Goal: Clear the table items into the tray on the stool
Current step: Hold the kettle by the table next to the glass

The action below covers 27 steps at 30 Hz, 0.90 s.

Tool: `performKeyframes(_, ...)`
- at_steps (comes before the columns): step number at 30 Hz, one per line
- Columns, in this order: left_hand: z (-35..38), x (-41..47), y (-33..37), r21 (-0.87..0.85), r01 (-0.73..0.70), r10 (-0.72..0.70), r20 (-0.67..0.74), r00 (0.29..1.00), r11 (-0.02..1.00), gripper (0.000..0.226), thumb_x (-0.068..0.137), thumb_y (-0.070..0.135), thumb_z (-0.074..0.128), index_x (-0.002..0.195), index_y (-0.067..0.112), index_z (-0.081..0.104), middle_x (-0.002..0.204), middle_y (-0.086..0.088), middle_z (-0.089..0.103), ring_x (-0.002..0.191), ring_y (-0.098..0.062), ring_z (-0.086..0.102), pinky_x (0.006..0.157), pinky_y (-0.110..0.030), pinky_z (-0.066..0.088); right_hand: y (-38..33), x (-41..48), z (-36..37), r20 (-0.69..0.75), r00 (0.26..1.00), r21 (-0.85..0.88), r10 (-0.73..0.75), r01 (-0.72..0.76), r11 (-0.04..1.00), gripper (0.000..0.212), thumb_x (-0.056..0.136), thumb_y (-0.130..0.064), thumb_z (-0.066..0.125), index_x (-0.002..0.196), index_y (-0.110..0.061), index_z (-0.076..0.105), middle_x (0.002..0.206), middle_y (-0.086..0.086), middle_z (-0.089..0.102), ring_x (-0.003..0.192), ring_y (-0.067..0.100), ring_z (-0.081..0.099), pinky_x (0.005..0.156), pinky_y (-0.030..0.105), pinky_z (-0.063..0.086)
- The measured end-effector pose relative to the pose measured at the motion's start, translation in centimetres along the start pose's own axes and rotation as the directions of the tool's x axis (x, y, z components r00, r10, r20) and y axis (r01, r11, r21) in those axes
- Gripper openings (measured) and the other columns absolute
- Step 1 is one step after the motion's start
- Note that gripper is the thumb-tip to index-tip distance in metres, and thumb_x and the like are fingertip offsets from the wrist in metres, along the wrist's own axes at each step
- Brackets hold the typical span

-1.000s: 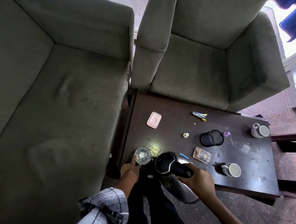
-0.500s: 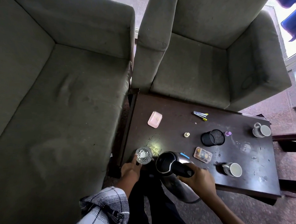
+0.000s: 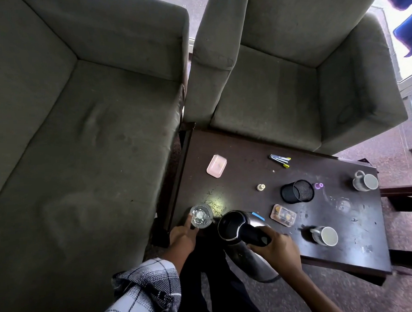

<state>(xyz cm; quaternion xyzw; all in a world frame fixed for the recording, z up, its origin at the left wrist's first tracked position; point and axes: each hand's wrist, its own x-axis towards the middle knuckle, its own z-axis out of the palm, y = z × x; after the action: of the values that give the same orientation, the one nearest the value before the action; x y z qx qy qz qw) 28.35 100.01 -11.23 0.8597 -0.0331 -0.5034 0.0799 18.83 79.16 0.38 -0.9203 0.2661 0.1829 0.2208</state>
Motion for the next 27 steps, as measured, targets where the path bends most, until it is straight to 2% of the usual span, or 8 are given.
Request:
performKeyframes(5, -0.3, 0.0, 0.4, 0.212, -0.034, 0.028, 0.032, 0.999, 0.977, 0.071, 0.090, 0.007, 0.041, 0.145, 0.042, 0.013, 0.159, 0.003, -0.008, 0.122, -0.031, 0.051, 0.088, -0.040, 0.049, -0.1, 0.1, 0.0, 0.002, 1.000, -0.007, -0.004, 0.004, 1.000, 0.039, 0.064, -0.051, 0.073, 0.100, -0.037, 0.066, 0.086, -0.002, 0.073, 0.087, 0.024, 0.068, 0.067, 0.030, 0.049)
performKeyframes(8, 0.0, 0.1, 0.3, 0.079, 0.041, -0.042, 0.012, 0.999, 0.996, 0.069, 0.091, 0.009, 0.040, 0.145, 0.042, 0.014, 0.158, 0.008, -0.007, 0.123, -0.030, 0.050, 0.090, -0.039, 0.048, -0.1, 0.1, 0.0, -0.001, 1.000, -0.007, -0.003, 0.003, 1.000, 0.039, 0.064, -0.050, 0.073, 0.100, -0.037, 0.066, 0.085, -0.002, 0.073, 0.086, 0.024, 0.068, 0.066, 0.030, 0.048)
performKeyframes(10, 0.0, 0.0, 0.0, 0.034, -0.012, 0.011, 0.027, 1.000, 0.999, 0.059, 0.093, 0.016, 0.037, 0.145, 0.037, 0.021, 0.158, 0.007, 0.001, 0.129, -0.030, 0.044, 0.098, -0.040, 0.042, -0.1, 0.1, 0.0, -0.007, 1.000, -0.012, -0.006, 0.006, 1.000, 0.039, 0.064, -0.050, 0.073, 0.100, -0.036, 0.067, 0.084, -0.001, 0.073, 0.085, 0.024, 0.068, 0.065, 0.030, 0.048)
performKeyframes(14, 0.0, 0.5, 0.0, 0.092, -0.021, 0.020, 0.007, 1.000, 0.996, 0.071, 0.090, 0.006, 0.040, 0.144, 0.044, 0.016, 0.157, 0.007, -0.016, 0.125, -0.030, 0.048, 0.090, -0.040, 0.049, -0.3, 0.1, -0.1, 0.004, 1.000, -0.021, -0.010, 0.010, 1.000, 0.040, 0.065, -0.051, 0.073, 0.102, -0.036, 0.066, 0.086, -0.002, 0.073, 0.086, 0.023, 0.068, 0.066, 0.029, 0.048)
performKeyframes(18, 0.7, 0.6, -0.5, 0.058, -0.100, 0.101, -0.004, 0.995, 0.993, 0.053, 0.095, 0.032, 0.041, 0.146, 0.031, 0.026, 0.151, -0.007, 0.034, 0.131, -0.032, 0.041, 0.107, -0.037, 0.035, -0.4, 0.0, -0.1, 0.013, 1.000, -0.025, -0.009, 0.009, 1.000, 0.041, 0.065, -0.050, 0.073, 0.102, -0.035, 0.066, 0.087, -0.003, 0.073, 0.087, 0.023, 0.068, 0.067, 0.029, 0.048)
performKeyframes(20, 0.9, 0.8, -0.7, 0.165, -0.162, 0.171, -0.045, 0.984, 0.973, 0.051, 0.095, 0.037, 0.040, 0.145, 0.030, 0.030, 0.148, -0.006, 0.039, 0.132, -0.031, 0.040, 0.108, -0.034, 0.033, -0.4, -0.1, -0.2, 0.016, 1.000, -0.017, -0.009, 0.010, 1.000, 0.041, 0.065, -0.050, 0.073, 0.103, -0.035, 0.066, 0.088, -0.002, 0.073, 0.087, 0.023, 0.068, 0.067, 0.029, 0.048)
performKeyframes(25, -0.5, -0.1, 0.3, 0.317, -0.103, 0.087, 0.063, 0.994, 0.943, 0.068, 0.091, 0.006, 0.040, 0.146, 0.040, 0.017, 0.157, 0.010, -0.014, 0.124, -0.027, 0.051, 0.090, -0.036, 0.048, -0.6, -0.2, -0.4, 0.031, 1.000, -0.019, 0.002, -0.001, 1.000, 0.040, 0.066, -0.051, 0.072, 0.102, -0.035, 0.066, 0.087, -0.001, 0.073, 0.088, 0.024, 0.067, 0.068, 0.029, 0.047)
performKeyframes(27, -0.9, -0.5, 0.4, 0.392, -0.105, 0.082, 0.075, 0.994, 0.914, 0.072, 0.089, 0.002, 0.041, 0.145, 0.041, 0.018, 0.155, 0.008, -0.023, 0.123, -0.026, 0.052, 0.090, -0.036, 0.050, -0.6, -0.2, -0.5, 0.034, 0.999, -0.019, 0.003, -0.002, 1.000, 0.040, 0.066, -0.051, 0.072, 0.102, -0.035, 0.066, 0.087, -0.001, 0.073, 0.088, 0.023, 0.067, 0.068, 0.029, 0.047)
